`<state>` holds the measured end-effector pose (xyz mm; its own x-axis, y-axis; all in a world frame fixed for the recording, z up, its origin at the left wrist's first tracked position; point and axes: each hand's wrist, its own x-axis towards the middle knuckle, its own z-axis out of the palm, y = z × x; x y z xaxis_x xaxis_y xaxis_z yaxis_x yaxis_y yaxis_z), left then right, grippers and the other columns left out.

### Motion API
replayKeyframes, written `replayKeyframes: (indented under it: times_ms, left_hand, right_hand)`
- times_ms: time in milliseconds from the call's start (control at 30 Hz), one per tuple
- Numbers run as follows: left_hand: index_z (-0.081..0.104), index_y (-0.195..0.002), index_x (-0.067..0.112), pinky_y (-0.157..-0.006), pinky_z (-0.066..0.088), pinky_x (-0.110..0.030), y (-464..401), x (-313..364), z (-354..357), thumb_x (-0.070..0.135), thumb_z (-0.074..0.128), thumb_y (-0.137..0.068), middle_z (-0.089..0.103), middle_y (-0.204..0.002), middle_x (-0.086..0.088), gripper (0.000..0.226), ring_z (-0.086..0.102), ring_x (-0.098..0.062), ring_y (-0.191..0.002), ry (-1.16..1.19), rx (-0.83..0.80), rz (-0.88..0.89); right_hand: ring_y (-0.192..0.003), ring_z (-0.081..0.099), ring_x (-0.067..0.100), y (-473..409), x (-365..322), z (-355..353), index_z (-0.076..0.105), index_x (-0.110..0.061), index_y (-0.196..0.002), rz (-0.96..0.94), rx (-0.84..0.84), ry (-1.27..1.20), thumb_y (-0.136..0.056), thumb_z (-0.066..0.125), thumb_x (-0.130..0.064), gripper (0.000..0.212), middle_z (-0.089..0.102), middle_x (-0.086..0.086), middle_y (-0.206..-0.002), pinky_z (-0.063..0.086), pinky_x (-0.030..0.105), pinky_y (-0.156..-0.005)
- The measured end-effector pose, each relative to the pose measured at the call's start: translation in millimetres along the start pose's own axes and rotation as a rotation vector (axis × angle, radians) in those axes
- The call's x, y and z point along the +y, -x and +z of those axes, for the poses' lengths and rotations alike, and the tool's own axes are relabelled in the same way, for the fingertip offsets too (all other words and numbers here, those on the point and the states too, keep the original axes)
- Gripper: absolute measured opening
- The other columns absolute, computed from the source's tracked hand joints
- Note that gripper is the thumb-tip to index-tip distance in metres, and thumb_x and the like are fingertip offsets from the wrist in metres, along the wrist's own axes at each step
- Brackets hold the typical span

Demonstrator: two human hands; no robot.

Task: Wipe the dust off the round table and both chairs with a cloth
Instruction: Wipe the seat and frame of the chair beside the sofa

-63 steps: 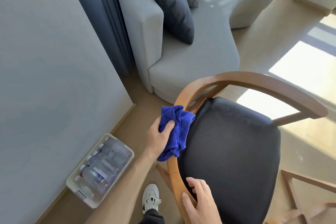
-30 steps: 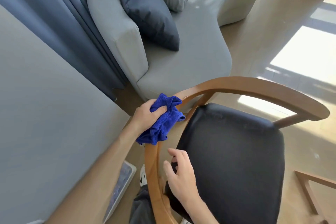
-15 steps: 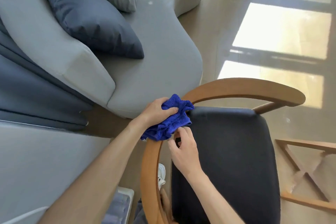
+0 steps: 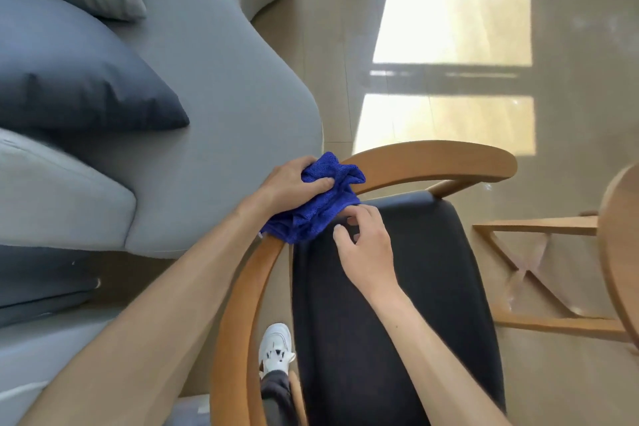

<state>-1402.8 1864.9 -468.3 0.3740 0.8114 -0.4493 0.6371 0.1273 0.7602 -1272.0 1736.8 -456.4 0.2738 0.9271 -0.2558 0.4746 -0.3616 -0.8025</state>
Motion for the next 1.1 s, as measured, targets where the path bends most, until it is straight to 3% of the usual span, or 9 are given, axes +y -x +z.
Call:
replayKeyframes:
  times_ms: [267, 433, 600, 767, 1000, 1100]
  left_hand:
    - [0.06, -0.1, 0.03, -0.062, 0.039, -0.021, -63.8, 52.5, 13.5, 0.049, 0.059, -0.085, 0.064, -0.087, 0.011, 0.025, 0.058, -0.004, -0.077, -0.168, -0.181, 0.101]
    - [0.056, -0.086, 0.034, -0.06, 0.038, -0.022, -91.6, 83.3, 29.8, 0.047, 0.058, -0.085, 0.062, -0.08, 0.011, 0.013, 0.058, -0.006, -0.072, -0.25, -0.254, 0.169]
    - [0.057, -0.087, 0.02, -0.06, 0.038, -0.025, -115.7, 113.0, 57.1, 0.043, 0.057, -0.086, 0.062, -0.082, 0.001, 0.024, 0.056, -0.015, -0.072, -0.322, -0.296, 0.229]
    - [0.054, -0.082, 0.021, -0.063, 0.041, -0.029, -136.1, 143.4, 91.5, 0.046, 0.055, -0.086, 0.06, -0.078, 0.002, 0.025, 0.056, -0.016, -0.07, -0.381, -0.309, 0.279]
    - [0.048, -0.076, 0.027, -0.069, 0.045, -0.035, -146.1, 184.2, 137.3, 0.051, 0.051, -0.081, 0.058, -0.078, 0.003, 0.025, 0.054, -0.019, -0.071, -0.504, -0.271, 0.348]
    - [0.052, -0.083, 0.025, -0.066, 0.043, -0.033, -148.1, 196.5, 155.5, 0.049, 0.051, -0.082, 0.057, -0.079, 0.004, 0.025, 0.054, -0.017, -0.072, -0.537, -0.233, 0.38]
  right_hand:
    - [-0.111, 0.048, 0.013, -45.1, 21.7, -62.3, 0.06, -0.016, -0.109, -0.006, 0.217, 0.163, -0.087, 0.058, -0.009, 0.023, 0.047, -0.019, -0.102, 0.04, 0.024, -0.095]
    - [-0.125, 0.042, 0.023, -58.6, 51.3, -111.8, 0.059, -0.012, -0.124, 0.005, 0.38, 0.371, -0.086, 0.06, -0.009, 0.039, 0.047, 0.006, -0.134, 0.036, 0.034, -0.104]
    - [-0.142, 0.024, 0.026, -64.3, 88.2, -155.6, 0.047, -0.013, -0.14, 0.136, 0.346, 0.528, -0.086, 0.058, -0.013, 0.054, 0.029, 0.008, -0.154, 0.023, 0.041, -0.115]
    - [-0.146, 0.014, 0.019, -68.9, 111.8, -181.5, 0.038, -0.015, -0.146, 0.169, 0.268, 0.425, -0.089, 0.053, -0.009, 0.059, 0.023, 0.0, -0.158, 0.013, 0.035, -0.12]
    - [-0.141, 0.024, 0.0, -66.6, 114.1, -190.2, 0.042, -0.027, -0.142, 0.18, 0.268, 0.061, -0.088, 0.044, -0.001, 0.06, 0.03, -0.017, -0.153, 0.023, 0.024, -0.113]
    - [-0.12, 0.042, -0.005, -64.9, 115.3, -191.1, 0.039, -0.042, -0.138, 0.187, 0.276, -0.096, -0.084, 0.043, 0.0, 0.068, 0.042, -0.029, -0.138, 0.032, 0.021, -0.097]
